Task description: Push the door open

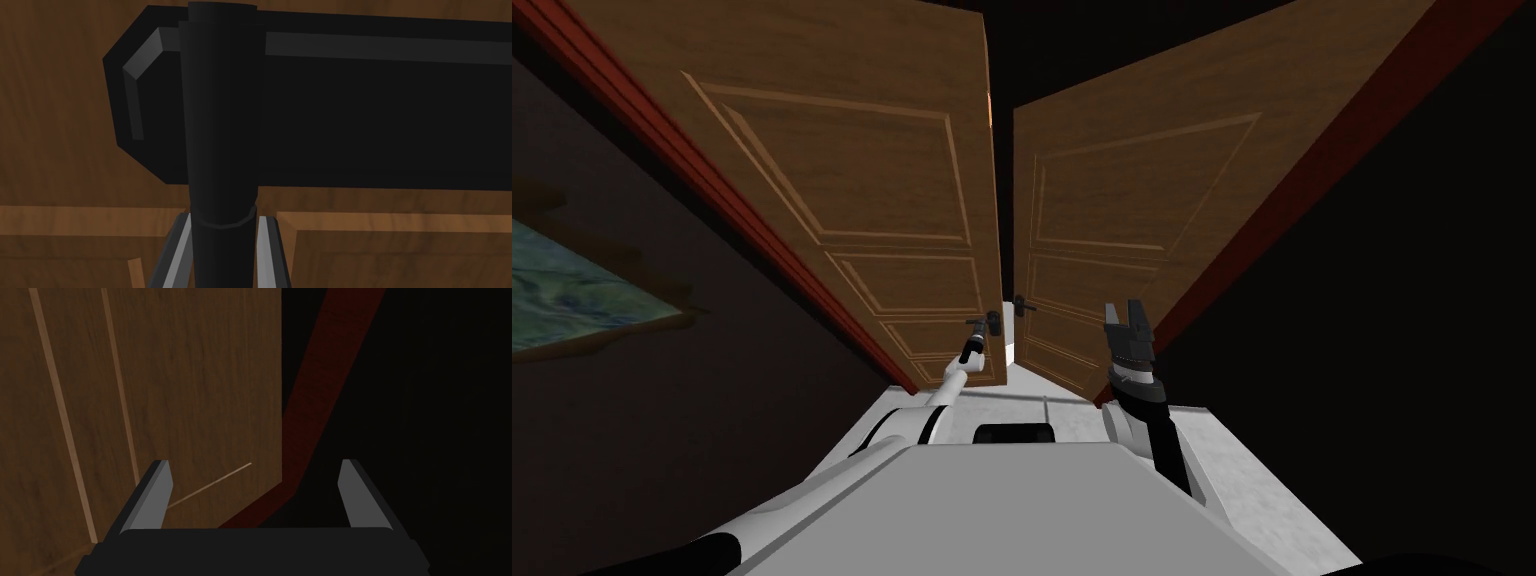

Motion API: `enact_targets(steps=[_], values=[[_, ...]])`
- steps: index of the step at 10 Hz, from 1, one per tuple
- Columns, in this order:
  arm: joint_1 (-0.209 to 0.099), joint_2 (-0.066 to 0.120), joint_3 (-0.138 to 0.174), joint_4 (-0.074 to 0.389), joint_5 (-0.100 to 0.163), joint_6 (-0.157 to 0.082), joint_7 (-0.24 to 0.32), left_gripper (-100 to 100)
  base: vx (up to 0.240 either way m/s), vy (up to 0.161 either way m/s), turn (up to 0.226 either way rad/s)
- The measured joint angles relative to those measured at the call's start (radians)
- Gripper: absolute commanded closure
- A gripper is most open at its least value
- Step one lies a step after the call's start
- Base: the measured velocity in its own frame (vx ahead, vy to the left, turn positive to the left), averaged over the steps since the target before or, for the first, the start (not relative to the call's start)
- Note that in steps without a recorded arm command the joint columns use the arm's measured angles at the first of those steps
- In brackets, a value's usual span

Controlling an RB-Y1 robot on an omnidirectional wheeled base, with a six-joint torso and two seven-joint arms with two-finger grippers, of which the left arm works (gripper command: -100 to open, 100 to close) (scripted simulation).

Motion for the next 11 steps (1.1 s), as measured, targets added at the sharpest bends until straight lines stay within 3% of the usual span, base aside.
enact_targets(steps=[1,3,4,5,6,7,8,11], values=[[0.014,-0.005,0.005,-0.03,0.001,0.01,-0.008,100,0.037,0.033,-0.067],[-0.003,-0.004,0.037,-0.006,0.011,-0.005,-0.034,100,0.045,0.057,-0.108],[0.048,-0.011,0.045,-0.1,0.012,0.029,-0.045,100,0.042,0.051,-0.02],[0.022,0.004,0.057,-0.063,0.018,0.017,-0.048,100,0.031,0.023,-0.009],[0.0,0.012,0.064,-0.016,0.021,-0.012,-0.048,100,0.027,0.021,-0.05],[0.022,0.0,0.073,-0.062,0.022,0.007,-0.06,100,0.013,0.017,-0.022],[0.027,0.0,0.076,-0.074,0.023,0.017,-0.065,100,0.0,0.0,0.0],[0.014,0.016,0.095,-0.036,0.033,-0.003,-0.068,100,0.02,0.037,-0.086]])
